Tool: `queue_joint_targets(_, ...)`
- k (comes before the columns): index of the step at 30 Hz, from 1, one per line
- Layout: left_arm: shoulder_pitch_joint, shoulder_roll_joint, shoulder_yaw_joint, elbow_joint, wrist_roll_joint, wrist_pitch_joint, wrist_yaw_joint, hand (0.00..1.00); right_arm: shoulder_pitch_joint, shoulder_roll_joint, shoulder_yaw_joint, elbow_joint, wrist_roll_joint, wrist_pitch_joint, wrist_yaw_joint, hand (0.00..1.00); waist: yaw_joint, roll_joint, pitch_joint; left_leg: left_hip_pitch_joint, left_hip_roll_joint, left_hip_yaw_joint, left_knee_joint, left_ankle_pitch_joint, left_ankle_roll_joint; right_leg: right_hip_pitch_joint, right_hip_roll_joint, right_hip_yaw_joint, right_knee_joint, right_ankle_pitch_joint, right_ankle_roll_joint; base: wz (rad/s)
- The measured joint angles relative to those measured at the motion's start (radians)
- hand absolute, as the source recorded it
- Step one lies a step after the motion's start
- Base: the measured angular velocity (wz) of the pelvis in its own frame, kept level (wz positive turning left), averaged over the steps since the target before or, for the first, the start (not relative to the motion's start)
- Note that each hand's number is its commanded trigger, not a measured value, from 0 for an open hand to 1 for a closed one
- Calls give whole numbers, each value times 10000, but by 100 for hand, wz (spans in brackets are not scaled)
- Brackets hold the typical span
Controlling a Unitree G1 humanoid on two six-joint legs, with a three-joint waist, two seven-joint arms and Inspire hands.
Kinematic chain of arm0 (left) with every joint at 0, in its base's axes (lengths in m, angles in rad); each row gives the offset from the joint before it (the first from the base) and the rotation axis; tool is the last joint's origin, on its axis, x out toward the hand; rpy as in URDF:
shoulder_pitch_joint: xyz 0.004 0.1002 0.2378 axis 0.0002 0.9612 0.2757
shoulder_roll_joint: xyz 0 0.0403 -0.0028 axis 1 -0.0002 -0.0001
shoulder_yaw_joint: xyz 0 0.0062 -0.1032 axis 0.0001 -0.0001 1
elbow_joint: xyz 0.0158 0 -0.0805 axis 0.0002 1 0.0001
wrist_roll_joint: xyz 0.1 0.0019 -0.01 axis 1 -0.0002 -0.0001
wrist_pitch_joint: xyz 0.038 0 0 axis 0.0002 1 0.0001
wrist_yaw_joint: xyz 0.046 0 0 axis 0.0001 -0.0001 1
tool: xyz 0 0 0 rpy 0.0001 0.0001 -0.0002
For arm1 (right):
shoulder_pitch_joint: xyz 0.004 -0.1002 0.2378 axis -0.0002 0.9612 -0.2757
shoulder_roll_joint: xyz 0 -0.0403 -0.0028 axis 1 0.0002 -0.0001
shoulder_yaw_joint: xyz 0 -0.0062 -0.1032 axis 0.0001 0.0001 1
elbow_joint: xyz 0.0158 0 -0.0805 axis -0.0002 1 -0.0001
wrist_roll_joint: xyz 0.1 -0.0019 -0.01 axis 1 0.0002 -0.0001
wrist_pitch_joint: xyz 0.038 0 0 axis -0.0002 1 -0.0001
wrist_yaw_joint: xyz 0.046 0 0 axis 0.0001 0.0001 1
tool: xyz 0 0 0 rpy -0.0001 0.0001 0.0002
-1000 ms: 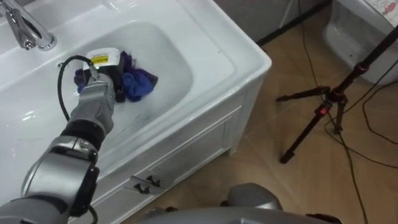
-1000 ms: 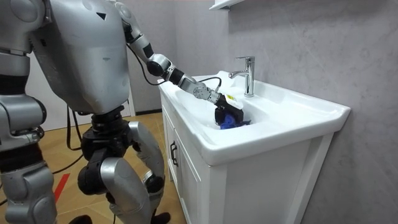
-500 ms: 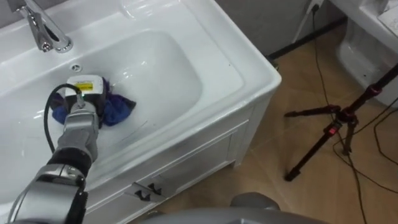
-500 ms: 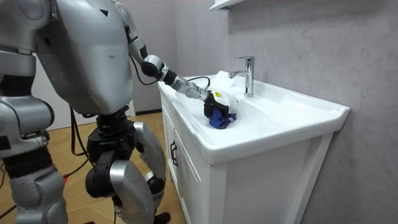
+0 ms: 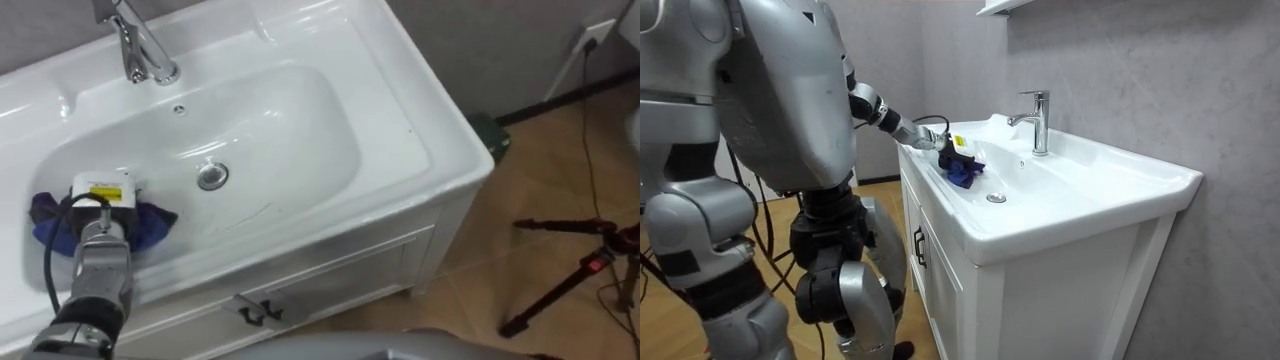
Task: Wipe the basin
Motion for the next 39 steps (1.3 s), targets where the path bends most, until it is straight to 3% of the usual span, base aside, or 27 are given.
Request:
queue_joint_targets(5,443,23,16,-170,-2,81,277,100,-213,-81,-311,31,-229,-1,-102,0,72,64,-36,96,-164,-580,-235,79,-53,85,-68,-299,-118,-7,-1,-8)
queue_joint_targets(8,716,62,16,-281,-30,218,278,100,-397,-105,-487,108,-342,-23,-102,0,164,125,-57,82,-186,-840,-299,79,-56,162,-166,-1033,-134,-7,0,-25)
queue_joint_targets(10,717,68,14,-321,-260,232,275,100,-401,-157,-477,97,-333,-41,-134,0,207,144,-59,46,-189,-934,-390,99,-84,215,-269,-1888,-114,-6,2,1)
queue_joint_targets(12,717,66,7,-466,-478,228,274,100,-386,-200,-477,106,-337,-54,-187,0,202,146,-54,54,-208,-990,-457,107,-85,284,-315,-2363,-112,-6,3,26)
queue_joint_targets(16,716,35,-28,-531,-832,186,264,100,-396,-391,-457,173,-340,-439,-182,0,253,108,-23,438,-452,-1064,-1172,457,-95,373,-472,-2432,-141,-17,27,13)
queue_joint_targets(20,698,6,-1,-529,-1011,188,237,100,-447,-400,-366,133,-321,-591,-191,0,278,98,-17,546,-505,-1056,-1356,547,-136,445,-496,-2668,-301,-18,32,-4)
queue_joint_targets(22,667,5,12,-532,-1616,190,237,100,-457,-423,-40,368,-165,-679,-215,0,276,84,-7,650,-508,-994,-1389,548,-136,487,-540,-2832,-267,-39,70,-3)
queue_joint_targets(31,321,-83,292,-682,-2913,-38,-127,100,-267,-436,233,549,973,-607,-332,0,264,5,28,549,-553,-744,-1206,573,-120,376,-730,-3161,-244,-124,173,-2)
queue_joint_targets(36,77,-152,685,-1288,-4643,-259,-656,100,-287,-156,324,525,1089,-561,-426,0,294,-259,102,517,-552,-675,-1051,571,-74,396,-770,-3277,-176,-134,193,8)
queue_joint_targets(39,-138,-296,924,-1443,-5757,-375,-1182,100,-153,-20,327,425,1164,-491,-435,0,291,-277,107,515,-531,-479,-992,551,-41,394,-804,-3253,-163,-133,197,-2)
